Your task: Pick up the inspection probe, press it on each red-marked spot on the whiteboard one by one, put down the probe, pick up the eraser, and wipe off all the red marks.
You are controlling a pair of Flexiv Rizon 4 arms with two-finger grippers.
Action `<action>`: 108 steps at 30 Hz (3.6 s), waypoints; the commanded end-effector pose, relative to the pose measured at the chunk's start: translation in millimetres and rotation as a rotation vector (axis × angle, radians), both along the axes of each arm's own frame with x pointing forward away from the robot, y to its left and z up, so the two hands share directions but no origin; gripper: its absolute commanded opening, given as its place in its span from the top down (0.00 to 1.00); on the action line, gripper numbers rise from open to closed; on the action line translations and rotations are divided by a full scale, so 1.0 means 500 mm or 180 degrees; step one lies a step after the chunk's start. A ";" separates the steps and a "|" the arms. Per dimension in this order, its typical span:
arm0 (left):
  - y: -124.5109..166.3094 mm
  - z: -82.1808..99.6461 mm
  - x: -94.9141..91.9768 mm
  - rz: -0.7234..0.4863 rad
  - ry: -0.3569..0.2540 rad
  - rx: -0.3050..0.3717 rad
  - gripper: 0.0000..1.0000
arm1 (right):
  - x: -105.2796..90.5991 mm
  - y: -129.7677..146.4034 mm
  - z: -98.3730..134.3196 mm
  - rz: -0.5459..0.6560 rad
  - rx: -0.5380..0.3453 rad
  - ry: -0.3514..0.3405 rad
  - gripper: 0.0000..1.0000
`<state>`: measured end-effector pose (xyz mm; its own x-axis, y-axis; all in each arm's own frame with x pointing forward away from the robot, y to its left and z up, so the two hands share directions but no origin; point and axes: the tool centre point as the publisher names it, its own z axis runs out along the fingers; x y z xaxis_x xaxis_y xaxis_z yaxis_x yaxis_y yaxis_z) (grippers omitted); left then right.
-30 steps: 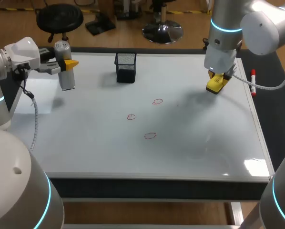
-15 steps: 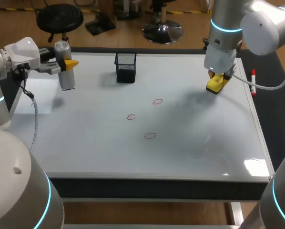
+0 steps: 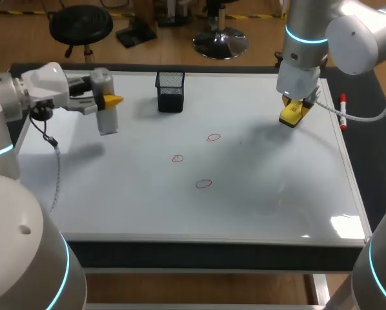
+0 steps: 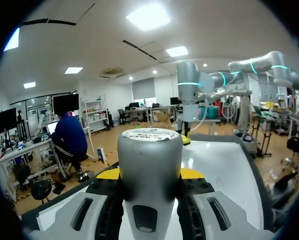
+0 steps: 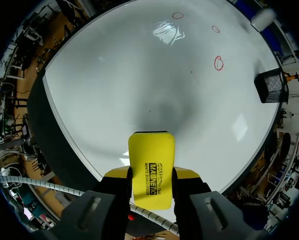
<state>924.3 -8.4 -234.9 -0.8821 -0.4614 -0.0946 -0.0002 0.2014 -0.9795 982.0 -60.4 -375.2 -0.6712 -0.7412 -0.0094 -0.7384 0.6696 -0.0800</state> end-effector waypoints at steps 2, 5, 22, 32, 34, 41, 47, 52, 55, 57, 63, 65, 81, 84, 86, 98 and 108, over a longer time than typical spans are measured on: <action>-0.045 -0.010 -0.050 -0.0047 -0.0015 -0.0036 1.00 | -0.001 -0.002 0.002 0.0004 -0.0007 -0.0004 1.00; -0.080 -0.017 -0.075 -0.0151 -0.0003 -0.0083 1.00 | -0.001 -0.002 0.002 0.0004 -0.0007 -0.0004 1.00; -0.237 -0.043 -0.126 -0.0720 -0.0070 -0.0289 1.00 | -0.001 -0.002 0.002 0.0004 -0.0007 -0.0004 1.00; -0.287 -0.064 -0.114 -0.0919 -0.0176 -0.0337 1.00 | -0.001 -0.002 0.002 0.0004 -0.0007 -0.0004 1.00; -0.291 -0.069 -0.110 -0.0918 -0.0183 -0.0369 1.00 | -0.001 -0.002 0.002 0.0004 -0.0007 -0.0004 1.00; -0.306 -0.088 -0.106 -0.0947 -0.0131 -0.0403 1.00 | -0.001 -0.002 0.002 0.0004 -0.0007 -0.0004 1.00; -0.314 -0.098 -0.101 -0.0962 -0.0134 -0.0387 1.00 | -0.001 -0.002 0.002 0.0004 -0.0007 -0.0004 1.00; -0.321 -0.097 -0.098 -0.0977 -0.0122 -0.0407 1.00 | -0.001 -0.002 0.002 0.0004 -0.0007 -0.0004 1.00; -0.326 -0.096 -0.100 -0.0994 -0.0113 -0.0404 1.00 | -0.001 -0.002 0.002 0.0004 -0.0007 -0.0004 1.00; -0.328 -0.098 -0.101 -0.1000 -0.0106 -0.0405 1.00 | -0.001 -0.002 0.002 0.0004 -0.0007 -0.0004 1.00; -0.332 -0.106 -0.102 -0.0995 -0.0065 -0.0391 1.00 | -0.001 -0.002 0.002 0.0004 -0.0007 -0.0004 1.00; -0.333 -0.107 -0.102 -0.0998 -0.0067 -0.0369 1.00 | -0.001 -0.002 0.002 0.0004 -0.0007 -0.0004 1.00; -0.328 -0.116 -0.099 -0.0960 -0.0039 -0.0353 1.00 | -0.001 -0.002 0.002 0.0004 -0.0007 -0.0004 1.00; -0.328 -0.117 -0.099 -0.0964 -0.0040 -0.0350 1.00 | -0.001 -0.002 0.002 0.0004 -0.0007 -0.0004 1.00; -0.328 -0.116 -0.099 -0.0962 -0.0041 -0.0350 1.00 | -0.001 -0.002 0.002 0.0004 -0.0007 -0.0004 1.00; -0.323 -0.106 -0.099 -0.0946 -0.0057 -0.0357 1.00 | -0.001 -0.002 0.002 0.0004 -0.0007 -0.0004 1.00; -0.269 -0.053 -0.116 -0.0820 -0.0204 -0.0340 1.00 | -0.001 -0.002 0.002 0.0004 -0.0007 -0.0004 1.00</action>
<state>879.3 -158.1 -272.3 -0.9712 -0.2115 -0.1098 0.0956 0.0761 -0.9925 981.9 -60.5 -375.3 -0.6713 -0.7411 -0.0095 -0.7383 0.6697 -0.0800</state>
